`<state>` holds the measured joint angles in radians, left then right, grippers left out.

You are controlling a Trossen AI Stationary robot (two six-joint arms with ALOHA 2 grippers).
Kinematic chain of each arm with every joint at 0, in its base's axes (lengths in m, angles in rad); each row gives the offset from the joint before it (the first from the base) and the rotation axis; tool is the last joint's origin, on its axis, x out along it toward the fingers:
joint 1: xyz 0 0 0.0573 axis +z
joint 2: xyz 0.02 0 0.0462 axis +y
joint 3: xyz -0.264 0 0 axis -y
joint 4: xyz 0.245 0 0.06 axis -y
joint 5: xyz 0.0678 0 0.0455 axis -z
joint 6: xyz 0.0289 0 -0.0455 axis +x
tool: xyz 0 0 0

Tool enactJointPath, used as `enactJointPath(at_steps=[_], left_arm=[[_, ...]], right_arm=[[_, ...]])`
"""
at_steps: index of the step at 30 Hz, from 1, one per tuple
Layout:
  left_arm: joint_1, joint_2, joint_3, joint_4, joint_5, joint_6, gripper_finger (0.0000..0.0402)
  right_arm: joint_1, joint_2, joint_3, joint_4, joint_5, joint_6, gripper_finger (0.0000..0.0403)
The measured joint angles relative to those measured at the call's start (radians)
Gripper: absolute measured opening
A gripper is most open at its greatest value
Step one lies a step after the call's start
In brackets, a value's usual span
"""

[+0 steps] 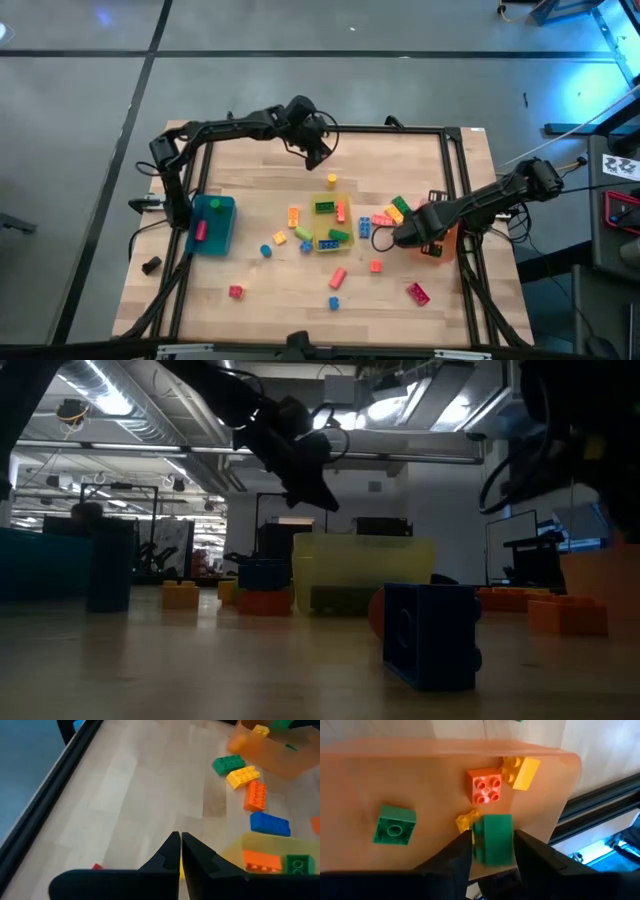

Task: Sort blocks by size
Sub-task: Put the green 4 stud game piece into the orange bin, then put the red 8 stud game piece into the yellow bin

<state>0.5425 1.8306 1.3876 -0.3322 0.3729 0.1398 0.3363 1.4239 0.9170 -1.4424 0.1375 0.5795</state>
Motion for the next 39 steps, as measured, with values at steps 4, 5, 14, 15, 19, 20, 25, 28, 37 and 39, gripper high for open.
enactJointPath(at_steps=[4, 5, 14, 15, 19, 20, 25, 28, 37, 39], left_arm=[[0.015, -0.014, 0.0, -0.007, 0.0, 0.039, 0.0001], [0.017, -0.021, 0.0, -0.009, 0.0, 0.051, 0.0001], [0.057, -0.147, -0.05, -0.045, -0.044, 0.103, 0.0001], [0.066, -0.171, -0.072, -0.047, -0.045, 0.103, 0.0001], [0.097, -0.275, -0.184, -0.044, -0.048, 0.104, 0.0001], [0.104, -0.303, -0.214, -0.041, -0.048, 0.104, 0.0001], [0.12, -0.444, -0.378, 0.016, -0.049, 0.103, 0.0001], [0.12, -0.534, -0.475, 0.063, -0.048, 0.105, 0.0001], [0.12, -0.805, -0.741, 0.224, -0.048, 0.074, 0.0001], [0.118, -0.855, -0.783, 0.246, -0.048, 0.047, 0.0001]], right_arm=[[-0.003, 0.0, -0.003, 0.004, -0.011, 0.004, 0.0161], [-0.003, 0.0, -0.003, 0.004, -0.013, 0.003, 0.0162], [0.002, 0.0, 0.106, -0.077, -0.151, 0.199, 0.0164], [0.01, 0.0, 0.128, -0.076, -0.166, 0.231, 0.0164], [0.046, 0.0, 0.213, -0.033, -0.26, 0.386, 0.0164], [0.058, 0.0, 0.227, -0.008, -0.285, 0.445, 0.0165], [0.154, 0.0, 0.252, 0.173, -0.304, 0.723, 0.0165], [0.22, 0.0, 0.231, 0.319, -0.29, 0.866, 0.0165], [0.381, 0.001, 0.157, 0.5, -0.156, 1.167, 0.0165], [0.405, 0.014, 0.149, 0.495, -0.156, 1.211, 0.0165]])
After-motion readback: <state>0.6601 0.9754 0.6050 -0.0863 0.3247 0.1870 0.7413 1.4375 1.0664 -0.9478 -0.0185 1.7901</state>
